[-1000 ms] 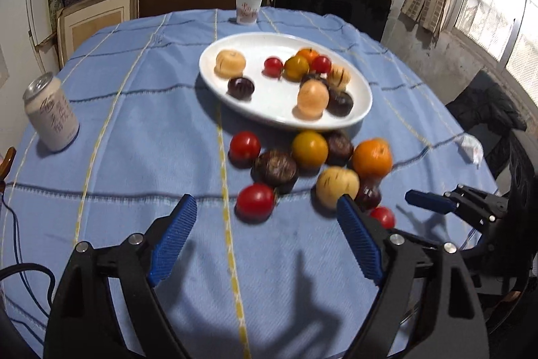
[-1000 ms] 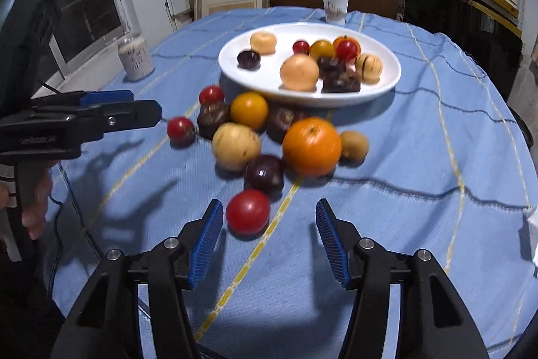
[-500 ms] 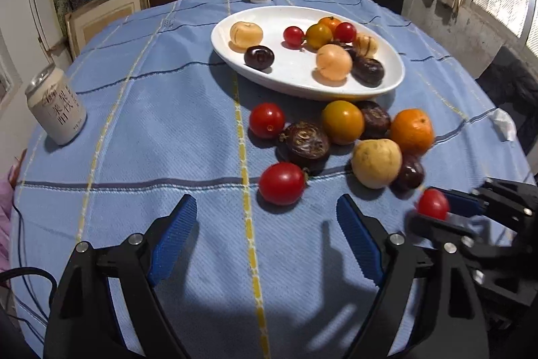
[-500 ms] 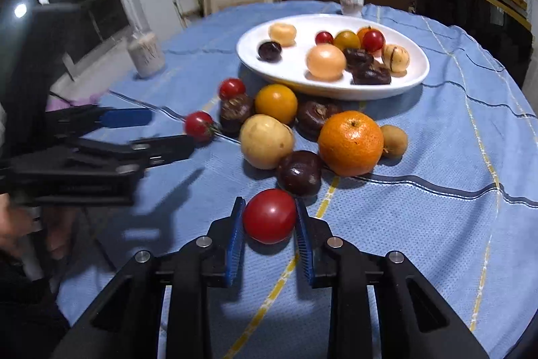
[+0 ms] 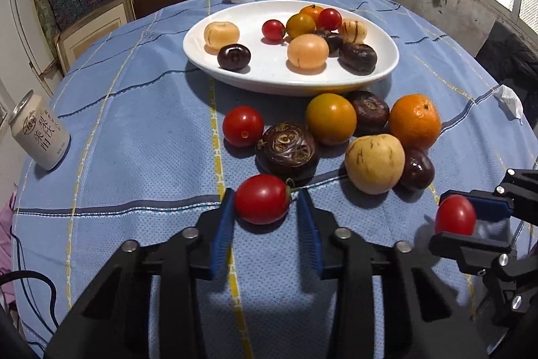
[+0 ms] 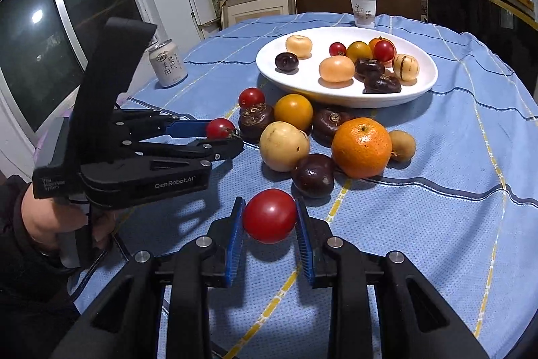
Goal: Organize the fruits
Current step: 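Grasp a red tomato with the left tool while the right tool holds its tomato, then carry both tomatoes onto the white plate and open both tools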
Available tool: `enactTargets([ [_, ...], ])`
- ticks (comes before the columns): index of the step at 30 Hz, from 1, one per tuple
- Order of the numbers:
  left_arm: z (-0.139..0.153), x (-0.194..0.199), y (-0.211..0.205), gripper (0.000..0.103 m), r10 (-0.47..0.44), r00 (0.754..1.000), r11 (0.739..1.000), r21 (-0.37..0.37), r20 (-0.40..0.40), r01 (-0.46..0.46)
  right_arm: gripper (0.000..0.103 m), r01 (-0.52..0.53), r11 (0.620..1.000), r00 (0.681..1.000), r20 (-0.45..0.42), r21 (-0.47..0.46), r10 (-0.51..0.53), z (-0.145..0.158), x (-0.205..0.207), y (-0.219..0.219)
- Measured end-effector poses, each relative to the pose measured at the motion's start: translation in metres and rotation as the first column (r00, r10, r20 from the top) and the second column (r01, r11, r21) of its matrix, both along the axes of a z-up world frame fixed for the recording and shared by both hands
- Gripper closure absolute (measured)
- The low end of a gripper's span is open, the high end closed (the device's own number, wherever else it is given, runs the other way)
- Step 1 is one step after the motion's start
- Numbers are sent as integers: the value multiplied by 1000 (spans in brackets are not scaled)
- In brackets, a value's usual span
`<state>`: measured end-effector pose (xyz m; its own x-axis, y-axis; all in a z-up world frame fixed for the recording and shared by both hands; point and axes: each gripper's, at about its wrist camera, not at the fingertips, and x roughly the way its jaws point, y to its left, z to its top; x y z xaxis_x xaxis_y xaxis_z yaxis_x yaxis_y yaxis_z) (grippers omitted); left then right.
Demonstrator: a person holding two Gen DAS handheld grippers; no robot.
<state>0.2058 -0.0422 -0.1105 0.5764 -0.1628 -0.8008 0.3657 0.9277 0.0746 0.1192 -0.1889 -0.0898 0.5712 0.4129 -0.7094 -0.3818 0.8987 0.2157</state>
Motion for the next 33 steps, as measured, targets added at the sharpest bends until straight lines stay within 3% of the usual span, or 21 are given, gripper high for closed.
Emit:
enactTargets([
  [16,13,-19,6,72,2,1000,998,-68,30,0,73,12,1000,1000,7,18,-13,1,0,-5],
  [33,37,-46,10,72,-1,997,996,-91,73,8,73,51,999,998,45,12,-51,6,-10,-11],
])
